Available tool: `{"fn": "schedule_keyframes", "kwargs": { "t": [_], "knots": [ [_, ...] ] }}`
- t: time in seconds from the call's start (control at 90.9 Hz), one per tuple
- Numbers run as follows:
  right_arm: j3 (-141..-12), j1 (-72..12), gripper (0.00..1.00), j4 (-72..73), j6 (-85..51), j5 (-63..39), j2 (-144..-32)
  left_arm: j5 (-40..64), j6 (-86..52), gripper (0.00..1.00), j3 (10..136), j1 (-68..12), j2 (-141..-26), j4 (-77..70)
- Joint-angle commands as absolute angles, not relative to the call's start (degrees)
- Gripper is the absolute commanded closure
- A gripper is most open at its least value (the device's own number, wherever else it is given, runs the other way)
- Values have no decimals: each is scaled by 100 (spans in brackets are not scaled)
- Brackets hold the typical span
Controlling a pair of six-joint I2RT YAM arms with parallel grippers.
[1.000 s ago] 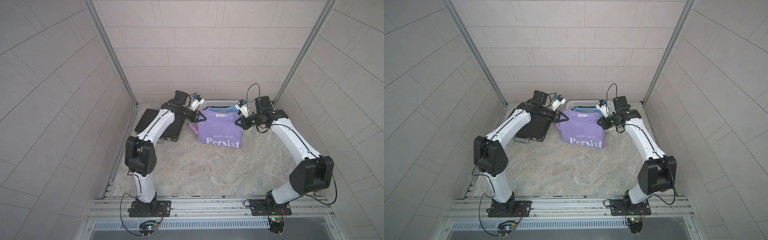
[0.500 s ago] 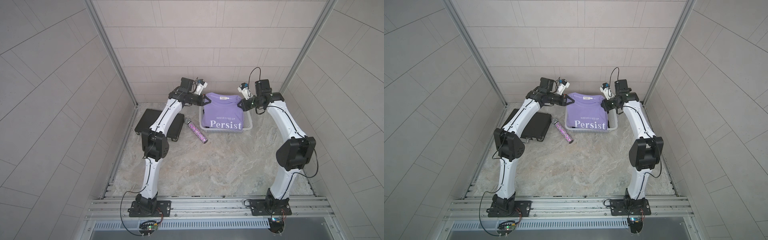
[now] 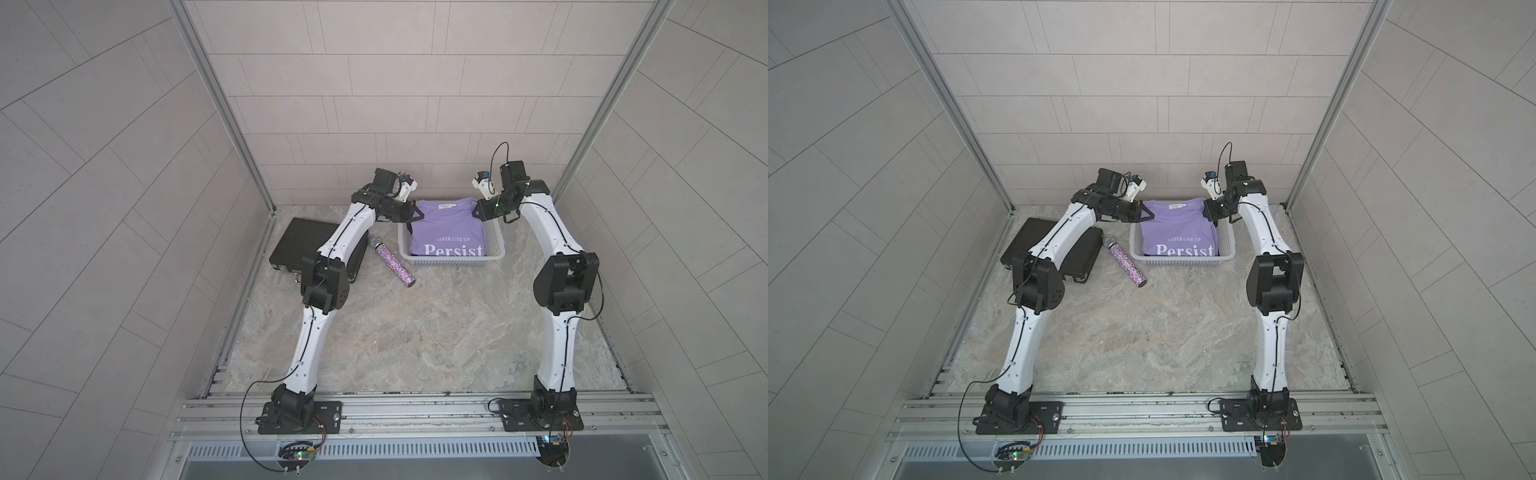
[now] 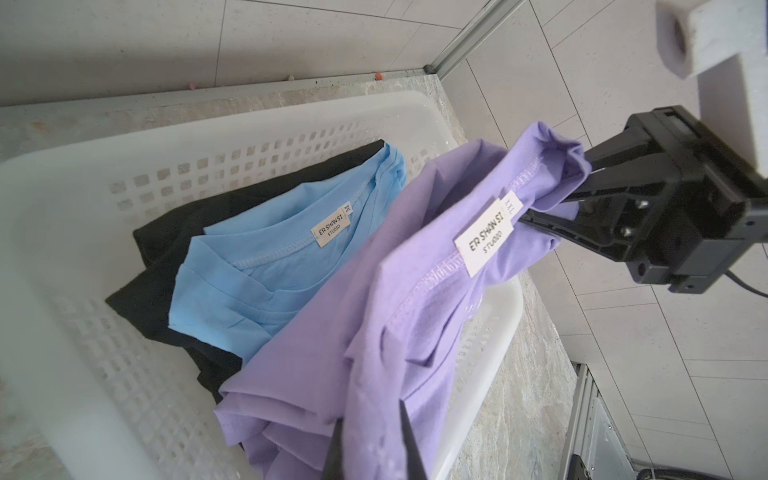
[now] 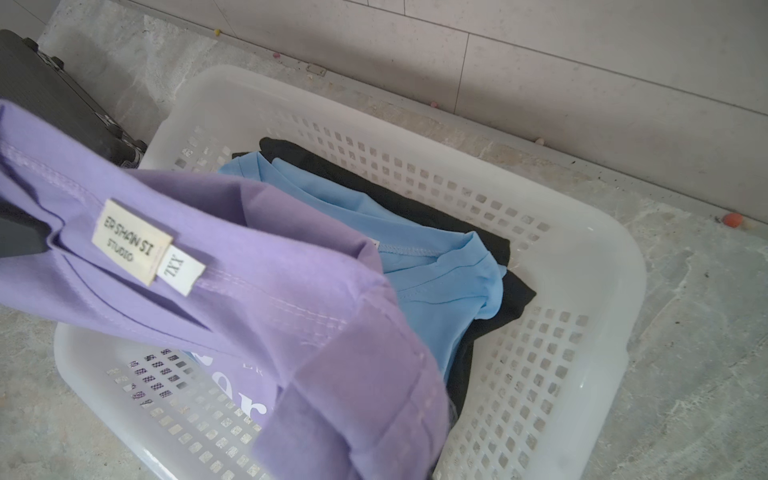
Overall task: Put the folded t-shirts into the basket
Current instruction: Place the T-shirt in the bin.
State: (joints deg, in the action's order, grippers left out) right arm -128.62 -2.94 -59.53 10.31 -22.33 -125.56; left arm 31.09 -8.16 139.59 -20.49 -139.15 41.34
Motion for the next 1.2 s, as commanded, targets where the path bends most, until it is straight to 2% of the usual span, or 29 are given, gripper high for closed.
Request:
{"fn": "schedule_keyframes", "kwargs": {
  "t": [0.0,0.286,0.44,0.979,1.189],
  "knots": [
    [-12936,-204,100,-6273,1094,-2429,-12250,3219,-785,100,14062,-2087,-13627,4466],
    [-12248,-202,100,-6389,1340,-2610,-11389,3297,-532,100,13058,-2290,-12506,4519],
    [-11904,-190,100,-6318,1453,-2568,-11149,3300,-536,100,12713,-2387,-12263,4549],
    [-12416,-169,100,-6267,1499,-2292,-12267,2897,-562,100,13184,-2412,-13319,4700],
    [-12703,-142,95,-6068,1321,-2121,-12739,2412,-262,100,13610,-2401,-13761,4498]
  ]
}}
